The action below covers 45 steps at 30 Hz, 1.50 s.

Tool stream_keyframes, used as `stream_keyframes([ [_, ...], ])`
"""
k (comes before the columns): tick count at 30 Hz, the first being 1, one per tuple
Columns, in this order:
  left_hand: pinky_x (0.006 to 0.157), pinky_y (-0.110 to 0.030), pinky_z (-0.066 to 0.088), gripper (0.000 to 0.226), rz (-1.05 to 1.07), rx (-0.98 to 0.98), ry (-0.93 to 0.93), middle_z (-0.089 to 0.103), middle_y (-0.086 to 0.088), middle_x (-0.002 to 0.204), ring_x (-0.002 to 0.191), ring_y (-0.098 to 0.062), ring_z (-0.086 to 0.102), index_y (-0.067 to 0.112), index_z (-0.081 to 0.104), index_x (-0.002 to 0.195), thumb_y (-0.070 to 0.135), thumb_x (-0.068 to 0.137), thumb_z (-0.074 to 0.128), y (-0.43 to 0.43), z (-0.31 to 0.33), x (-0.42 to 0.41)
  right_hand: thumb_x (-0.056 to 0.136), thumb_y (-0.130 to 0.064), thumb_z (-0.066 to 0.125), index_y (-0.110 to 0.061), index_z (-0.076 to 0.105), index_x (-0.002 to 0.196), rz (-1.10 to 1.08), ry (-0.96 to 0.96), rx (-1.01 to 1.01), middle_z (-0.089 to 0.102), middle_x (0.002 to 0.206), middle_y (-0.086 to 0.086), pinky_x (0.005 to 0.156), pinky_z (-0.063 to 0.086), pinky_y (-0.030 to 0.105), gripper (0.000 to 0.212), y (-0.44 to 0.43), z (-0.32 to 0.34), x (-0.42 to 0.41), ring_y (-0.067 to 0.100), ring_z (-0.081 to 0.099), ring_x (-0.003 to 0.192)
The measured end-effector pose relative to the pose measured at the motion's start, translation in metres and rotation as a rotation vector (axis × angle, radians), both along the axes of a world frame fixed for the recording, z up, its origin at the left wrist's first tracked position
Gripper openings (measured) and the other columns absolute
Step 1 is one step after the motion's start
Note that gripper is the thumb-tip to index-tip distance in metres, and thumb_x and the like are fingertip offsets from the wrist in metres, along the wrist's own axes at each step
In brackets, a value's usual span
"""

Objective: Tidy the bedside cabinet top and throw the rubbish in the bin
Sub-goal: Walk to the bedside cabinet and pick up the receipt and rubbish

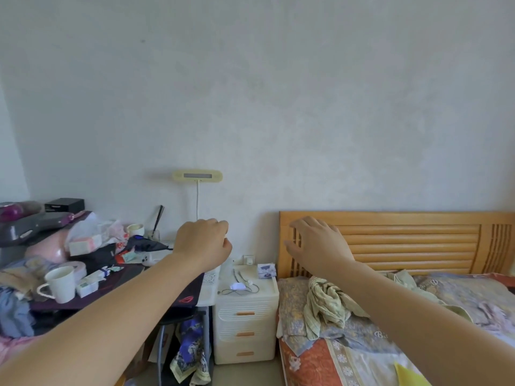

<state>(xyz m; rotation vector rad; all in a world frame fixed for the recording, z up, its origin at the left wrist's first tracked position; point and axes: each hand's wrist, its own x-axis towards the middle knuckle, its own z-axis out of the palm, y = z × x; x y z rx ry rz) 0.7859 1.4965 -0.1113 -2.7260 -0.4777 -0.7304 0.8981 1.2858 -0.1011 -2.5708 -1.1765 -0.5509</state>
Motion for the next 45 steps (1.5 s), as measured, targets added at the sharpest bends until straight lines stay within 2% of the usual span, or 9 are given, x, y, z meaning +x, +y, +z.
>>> stream_keyframes([
  [9,0.065,-0.031,0.043,0.027,0.015,-0.028,-0.005,0.065,0.001,0.094,0.084,-0.022,0.061,0.016,0.061,0.099,0.029,0.086,0.040,0.077,-0.006,0.170,0.093,-0.046,0.039,-0.022,0.040,0.137,0.021,-0.001,-0.034,0.043,0.142,-0.002,0.105,0.031,0.037,0.050,0.073,-0.003,0.171,0.019,0.039,0.129],
  [14,0.059,-0.029,0.035,0.029,0.037,-0.020,-0.011,0.066,0.000,0.094,0.085,-0.023,0.059,0.015,0.062,0.102,0.027,0.087,0.040,0.115,-0.007,0.264,0.094,-0.046,0.039,-0.023,0.039,0.137,0.059,-0.012,-0.062,0.043,0.143,-0.003,0.107,0.029,0.037,0.050,0.115,-0.002,0.268,0.019,0.038,0.130],
  [23,0.060,-0.030,0.033,0.028,0.094,-0.074,0.036,0.065,0.000,0.096,0.087,-0.023,0.060,0.015,0.060,0.104,0.028,0.088,0.040,0.191,-0.048,0.378,0.094,-0.046,0.040,-0.022,0.040,0.137,0.079,0.042,-0.075,0.044,0.142,-0.003,0.105,0.031,0.036,0.049,0.196,-0.028,0.397,0.019,0.040,0.128],
  [32,0.060,-0.030,0.033,0.028,0.080,-0.132,0.172,0.065,0.000,0.095,0.084,-0.023,0.060,0.015,0.061,0.102,0.027,0.087,0.040,0.285,-0.132,0.487,0.093,-0.043,0.040,-0.021,0.038,0.138,0.100,0.163,-0.148,0.044,0.143,-0.001,0.107,0.028,0.038,0.050,0.296,-0.117,0.499,0.020,0.037,0.131],
  [35,0.054,-0.029,0.028,0.028,0.067,-0.159,0.252,0.065,-0.001,0.094,0.084,-0.023,0.060,0.015,0.061,0.102,0.027,0.087,0.040,0.318,-0.169,0.517,0.093,-0.043,0.039,-0.022,0.038,0.138,0.113,0.208,-0.210,0.044,0.142,-0.002,0.106,0.030,0.039,0.049,0.329,-0.156,0.528,0.020,0.037,0.131],
  [37,0.050,-0.029,0.023,0.028,0.063,-0.189,0.315,0.065,0.000,0.097,0.086,-0.023,0.060,0.016,0.061,0.103,0.027,0.088,0.040,0.338,-0.197,0.536,0.093,-0.043,0.038,-0.023,0.038,0.137,0.118,0.227,-0.254,0.045,0.141,-0.002,0.105,0.031,0.038,0.048,0.348,-0.187,0.546,0.021,0.038,0.129],
  [41,0.058,-0.029,0.031,0.028,0.063,-0.283,0.418,0.063,-0.001,0.096,0.083,-0.023,0.057,0.015,0.060,0.103,0.026,0.088,0.039,0.368,-0.259,0.565,0.093,-0.042,0.039,-0.023,0.045,0.131,0.110,0.297,-0.288,0.051,0.132,-0.003,0.100,0.033,0.034,0.043,0.374,-0.260,0.571,0.019,0.044,0.123],
  [45,0.055,-0.029,0.030,0.027,0.055,-0.333,0.531,0.062,-0.002,0.091,0.077,-0.023,0.054,0.014,0.059,0.104,0.028,0.089,0.039,0.383,-0.331,0.575,0.093,-0.044,0.040,-0.022,0.046,0.131,0.161,0.383,-0.395,0.052,0.132,-0.003,0.099,0.034,0.034,0.044,0.389,-0.335,0.582,0.019,0.045,0.122],
])
